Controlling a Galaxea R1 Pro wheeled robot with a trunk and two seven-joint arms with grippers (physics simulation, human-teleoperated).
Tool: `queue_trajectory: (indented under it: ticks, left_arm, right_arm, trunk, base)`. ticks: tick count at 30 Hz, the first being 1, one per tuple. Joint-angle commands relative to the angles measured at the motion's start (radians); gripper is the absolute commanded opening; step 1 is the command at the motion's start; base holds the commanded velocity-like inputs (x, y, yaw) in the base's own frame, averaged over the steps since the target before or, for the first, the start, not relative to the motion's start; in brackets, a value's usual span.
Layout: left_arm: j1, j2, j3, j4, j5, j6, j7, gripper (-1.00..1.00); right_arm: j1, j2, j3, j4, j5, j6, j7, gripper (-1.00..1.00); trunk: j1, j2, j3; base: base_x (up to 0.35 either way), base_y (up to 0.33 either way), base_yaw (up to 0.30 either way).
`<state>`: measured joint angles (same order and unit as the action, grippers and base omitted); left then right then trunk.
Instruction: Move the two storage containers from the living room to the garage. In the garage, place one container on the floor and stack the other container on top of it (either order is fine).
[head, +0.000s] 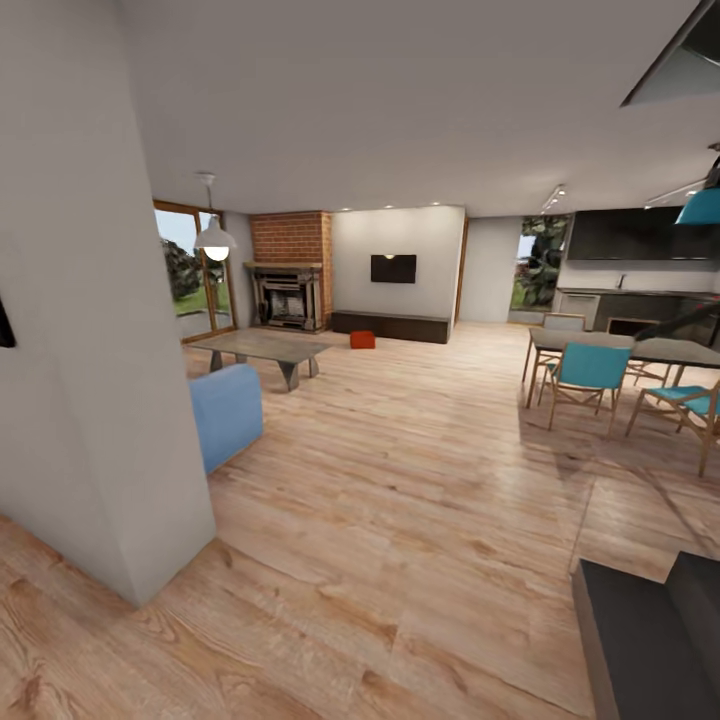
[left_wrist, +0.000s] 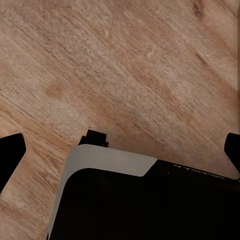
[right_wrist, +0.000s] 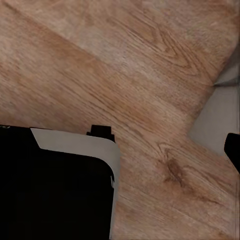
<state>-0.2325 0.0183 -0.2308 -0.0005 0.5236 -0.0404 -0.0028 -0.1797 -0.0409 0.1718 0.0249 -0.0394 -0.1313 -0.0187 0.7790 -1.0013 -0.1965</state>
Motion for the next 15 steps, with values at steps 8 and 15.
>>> queue_trajectory:
  ticks: [8,15]
  left_arm:
    - [-0.001,0.000,-0.008,0.001,0.009,-0.003,0.000,1.00]
    - [-0.001,0.000,-0.008,0.001,0.009,-0.001,0.000,1.00]
  right_arm:
    - [-0.001,0.003,0.005,0.003,0.072,-0.007,-0.007,1.00]
    - [-0.001,0.003,0.001,0.003,0.079,-0.009,-0.007,1.00]
  trunk:
    - [0.001,-0.001,-0.001]
    - [0.001,-0.001,-0.001]
  base:
    - [0.322,0.000,0.000]
    - [0.322,0.000,-0.035]
